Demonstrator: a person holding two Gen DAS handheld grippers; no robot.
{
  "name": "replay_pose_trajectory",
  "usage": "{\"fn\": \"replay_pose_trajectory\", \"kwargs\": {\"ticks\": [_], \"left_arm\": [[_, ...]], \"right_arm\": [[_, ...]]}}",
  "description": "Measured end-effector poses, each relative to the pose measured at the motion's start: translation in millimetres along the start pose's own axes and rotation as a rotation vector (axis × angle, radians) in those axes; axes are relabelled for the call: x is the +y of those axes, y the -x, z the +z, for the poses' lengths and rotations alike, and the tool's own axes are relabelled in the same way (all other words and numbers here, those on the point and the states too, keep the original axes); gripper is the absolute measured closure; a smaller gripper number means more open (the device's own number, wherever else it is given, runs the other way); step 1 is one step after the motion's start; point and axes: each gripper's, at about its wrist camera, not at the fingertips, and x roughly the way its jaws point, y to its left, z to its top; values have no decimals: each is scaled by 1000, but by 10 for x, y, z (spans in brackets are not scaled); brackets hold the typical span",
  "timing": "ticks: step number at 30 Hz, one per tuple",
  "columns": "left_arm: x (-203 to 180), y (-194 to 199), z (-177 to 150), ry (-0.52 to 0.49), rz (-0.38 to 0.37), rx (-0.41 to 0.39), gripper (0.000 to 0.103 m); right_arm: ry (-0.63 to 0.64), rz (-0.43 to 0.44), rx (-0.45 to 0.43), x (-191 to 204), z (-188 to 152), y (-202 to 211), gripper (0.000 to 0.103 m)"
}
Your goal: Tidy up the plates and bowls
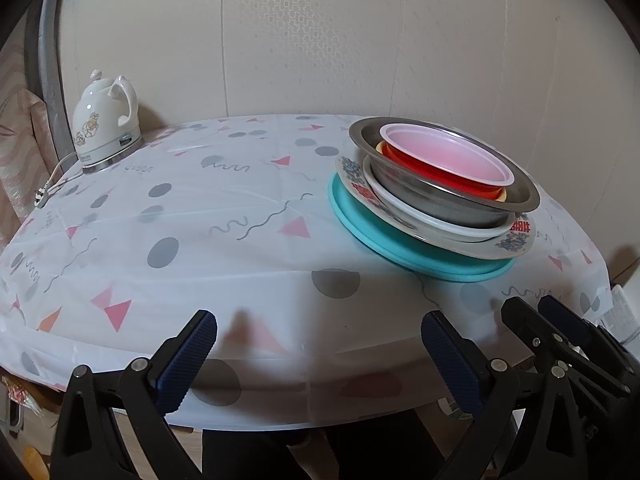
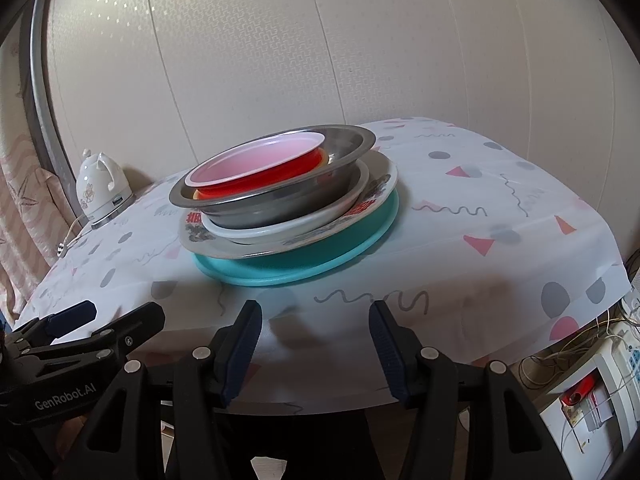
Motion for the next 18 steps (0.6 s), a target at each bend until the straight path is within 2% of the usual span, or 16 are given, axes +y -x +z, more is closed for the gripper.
{"fn": "replay_pose_trajectory", "kwargs": {"ticks": [18], "left_arm": [[-62, 5, 16, -13, -6, 6, 0]], "right_arm": [[1, -12, -4, -29, 24, 5, 46]]}}
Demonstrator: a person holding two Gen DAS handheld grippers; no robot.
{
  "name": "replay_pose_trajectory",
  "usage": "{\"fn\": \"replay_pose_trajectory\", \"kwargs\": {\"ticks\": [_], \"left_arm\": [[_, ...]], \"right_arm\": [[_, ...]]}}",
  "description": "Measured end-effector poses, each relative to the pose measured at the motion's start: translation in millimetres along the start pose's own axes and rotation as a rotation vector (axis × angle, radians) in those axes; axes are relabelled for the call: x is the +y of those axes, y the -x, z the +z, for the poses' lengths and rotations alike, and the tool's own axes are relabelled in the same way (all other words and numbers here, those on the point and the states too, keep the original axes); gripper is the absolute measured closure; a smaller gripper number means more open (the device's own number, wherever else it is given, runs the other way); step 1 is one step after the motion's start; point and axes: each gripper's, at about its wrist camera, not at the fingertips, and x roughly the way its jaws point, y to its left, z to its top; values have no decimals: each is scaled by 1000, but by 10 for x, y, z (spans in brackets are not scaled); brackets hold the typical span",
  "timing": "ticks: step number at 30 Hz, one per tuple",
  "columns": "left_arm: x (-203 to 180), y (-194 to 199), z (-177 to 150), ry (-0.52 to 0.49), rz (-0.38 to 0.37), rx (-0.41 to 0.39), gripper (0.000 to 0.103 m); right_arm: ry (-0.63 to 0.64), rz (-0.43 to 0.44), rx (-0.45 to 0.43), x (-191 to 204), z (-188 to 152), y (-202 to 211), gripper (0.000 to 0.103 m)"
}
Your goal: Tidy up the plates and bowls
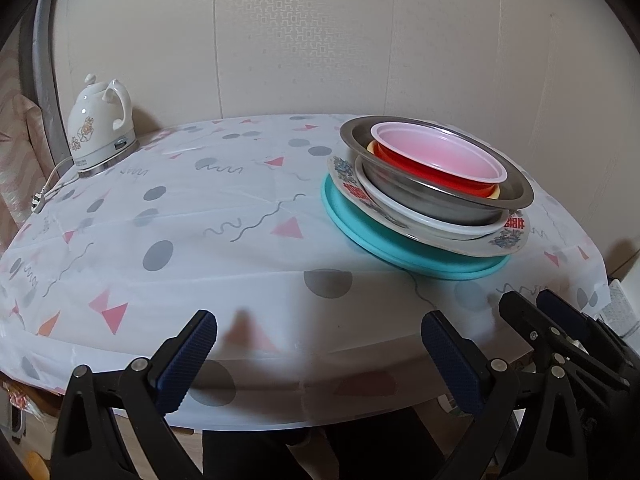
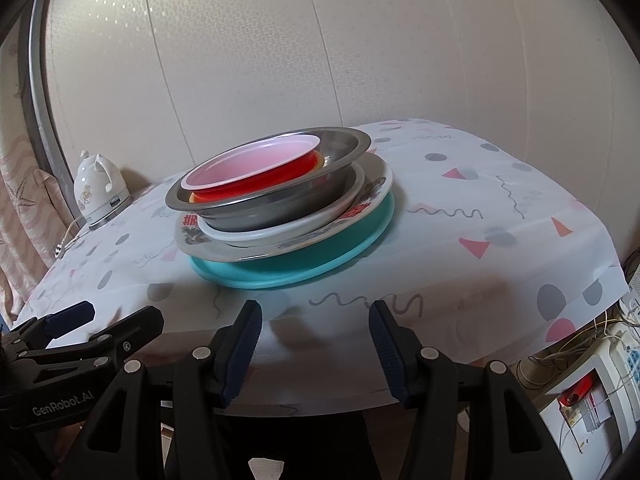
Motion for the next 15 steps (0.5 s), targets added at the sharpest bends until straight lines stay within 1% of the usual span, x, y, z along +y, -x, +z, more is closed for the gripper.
{"fn": "replay_pose_trajectory", "kwargs": {"ticks": [6, 15], "left_arm": [[-2, -29, 7, 7, -6, 9, 0], [-10, -67, 24, -2, 4, 14, 0]], "right_arm": [[-9, -3, -1, -16, 5, 1, 46], [-19, -3, -2, -51, 32, -8, 46]]}}
